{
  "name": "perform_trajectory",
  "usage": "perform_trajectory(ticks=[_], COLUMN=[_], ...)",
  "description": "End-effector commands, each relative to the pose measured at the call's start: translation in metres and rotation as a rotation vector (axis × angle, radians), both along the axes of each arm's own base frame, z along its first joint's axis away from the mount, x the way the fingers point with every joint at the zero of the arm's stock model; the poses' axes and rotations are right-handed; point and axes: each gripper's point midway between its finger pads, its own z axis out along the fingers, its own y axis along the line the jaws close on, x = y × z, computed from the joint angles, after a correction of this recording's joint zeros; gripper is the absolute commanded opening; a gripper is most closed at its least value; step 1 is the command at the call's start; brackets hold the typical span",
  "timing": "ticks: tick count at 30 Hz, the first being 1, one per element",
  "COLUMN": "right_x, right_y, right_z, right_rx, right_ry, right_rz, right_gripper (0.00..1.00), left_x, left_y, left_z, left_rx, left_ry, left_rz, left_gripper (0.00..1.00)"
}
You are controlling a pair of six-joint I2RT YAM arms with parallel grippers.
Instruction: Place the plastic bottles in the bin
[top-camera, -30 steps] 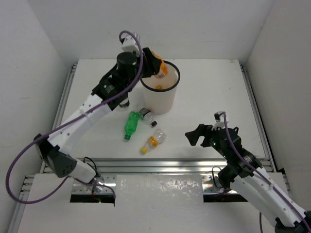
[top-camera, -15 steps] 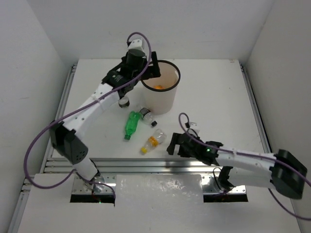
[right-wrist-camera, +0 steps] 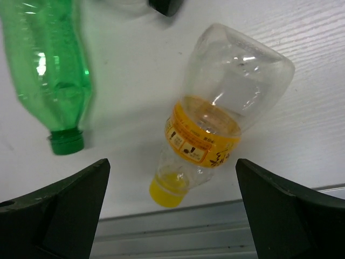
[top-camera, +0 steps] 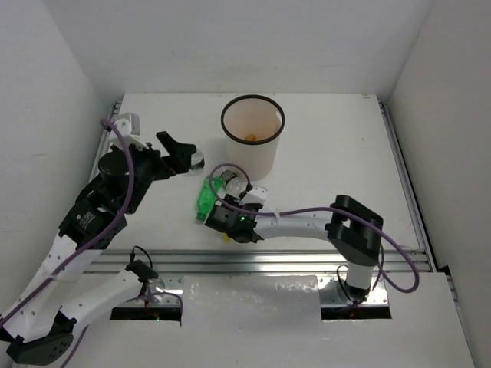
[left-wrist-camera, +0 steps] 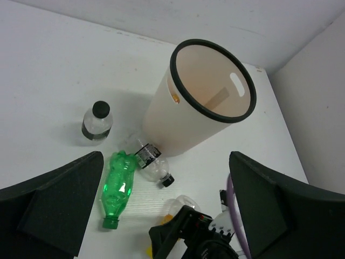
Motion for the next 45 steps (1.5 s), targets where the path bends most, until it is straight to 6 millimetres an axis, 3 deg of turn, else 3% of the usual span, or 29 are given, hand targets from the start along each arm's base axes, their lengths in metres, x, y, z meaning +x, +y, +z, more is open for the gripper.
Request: perform_trajectory(ticks=[1,4,7,9,11,12,13,14,16,17,18,19,20,21,22,23,25,32,35,36,37,38,39,40,41,42,43,44,45], right_x=[-0.001,0.002,0.007,0.010,0.014,0.012,0.007,0.000,-0.017,-0.025,-0.040,-0.047,-0.058,-0.063,-0.068,-0.072,-0.081,-0.092,-0.092,-0.092,-0.091,-0.083,-0.077,-0.072,-0.051,-0.044,-0.038,-0.025,-0.026], right_y=[-0.020,-0.028,-0.041,-0.046,-0.049,-0.053,-0.051,-0.049,-0.067,-0.075,-0.079,-0.080,-0.081,-0.084,-0.086,-0.087,-0.085,-0.078,-0.070,-0.068,-0.067,-0.072,-0.076,-0.086,-0.106,-0.121,-0.141,-0.179,-0.194], right_z=[-0.016,-0.030,-0.037,-0.026,0.003,0.026,0.016,0.049,0.060,0.091,0.079,0.086,0.107,0.106,0.123,0.129,0.143,0.170,0.177,0.177,0.177,0.178,0.177,0.182,0.179,0.163,0.165,0.137,0.127], right_rx=[-0.105,-0.089,-0.096,-0.079,-0.065,-0.058,0.008,0.011,0.056,0.078,0.038,0.050,0.109,0.091,0.119,0.115,0.146,0.194,0.199,0.198,0.198,0.178,0.176,0.179,0.126,0.106,0.108,-0.035,0.034], right_ry=[0.019,0.037,-0.030,-0.127,-0.285,-0.410,-0.422,-0.536,-0.716,-0.836,-0.849,-0.868,-0.929,-0.919,-0.970,-0.976,-0.994,-0.999,-0.992,-0.989,-0.979,-0.973,-0.955,-0.961,-0.940,-0.860,-0.850,-0.757,-0.685], right_rz=[-0.108,-0.147,-0.111,-0.010,0.136,0.272,0.285,0.471,0.627,0.681,0.827,0.871,0.908,0.952,0.967,0.995,1.037,1.101,1.119,1.123,1.113,1.062,1.013,0.949,0.790,0.696,0.589,0.435,0.307], right_gripper=[0.99,0.96,0.65,0.41,0.30,0.29,0.25,0.24,0.23,0.24,0.24,0.24,0.24,0.23,0.22,0.22,0.22,0.23,0.27,0.32,0.43,0.95,0.99,0.99,0.99,0.99,0.99,0.99,0.99], left_x=[-0.002,-0.004,-0.005,-0.009,-0.013,-0.021,-0.030,-0.034,-0.056,-0.061,-0.069,-0.074,-0.079,-0.093,-0.097,-0.107,-0.110,-0.108,-0.104,-0.103,-0.099,-0.088,-0.080,-0.070,-0.041,-0.028,-0.013,0.010,0.022], left_y=[0.002,0.001,-0.009,-0.025,-0.044,-0.065,-0.076,-0.091,-0.120,-0.131,-0.146,-0.154,-0.165,-0.178,-0.189,-0.200,-0.210,-0.232,-0.239,-0.242,-0.243,-0.244,-0.242,-0.238,-0.227,-0.214,-0.205,-0.187,-0.179], left_z=[-0.018,-0.026,-0.040,-0.046,-0.051,-0.050,-0.049,-0.051,-0.063,-0.056,-0.063,-0.063,-0.067,-0.070,-0.056,-0.059,-0.051,-0.057,-0.053,-0.044,-0.046,-0.038,-0.041,-0.041,-0.039,-0.031,-0.030,0.001,-0.002], left_rx=[0.045,0.053,0.055,0.029,-0.012,-0.068,-0.082,-0.122,-0.185,-0.224,-0.235,-0.244,-0.247,-0.250,-0.278,-0.285,-0.308,-0.300,-0.300,-0.303,-0.290,-0.286,-0.269,-0.256,-0.229,-0.186,-0.155,-0.153,-0.103], left_ry=[0.042,0.050,0.070,0.072,0.061,0.047,0.058,0.054,0.101,0.076,0.080,0.071,0.076,0.080,0.021,0.037,0.002,0.036,0.029,0.012,0.026,0.013,0.042,0.055,0.044,0.069,0.074,0.008,0.021], left_rz=[-0.004,-0.019,-0.068,-0.155,-0.255,-0.370,-0.447,-0.523,-0.714,-0.774,-0.834,-0.863,-0.895,-0.955,-1.000,-1.072,-1.112,-1.139,-1.144,-1.150,-1.136,-1.087,-1.031,-0.967,-0.793,-0.689,-0.593,-0.449,-0.387], left_gripper=[1.00,1.00,1.00,1.00,1.00,1.00,1.00,1.00,1.00,1.00,1.00,1.00,1.00,1.00,1.00,1.00,1.00,0.98,0.71,0.35,0.10,0.00,0.00,0.00,0.00,0.00,0.00,0.00,0.00])
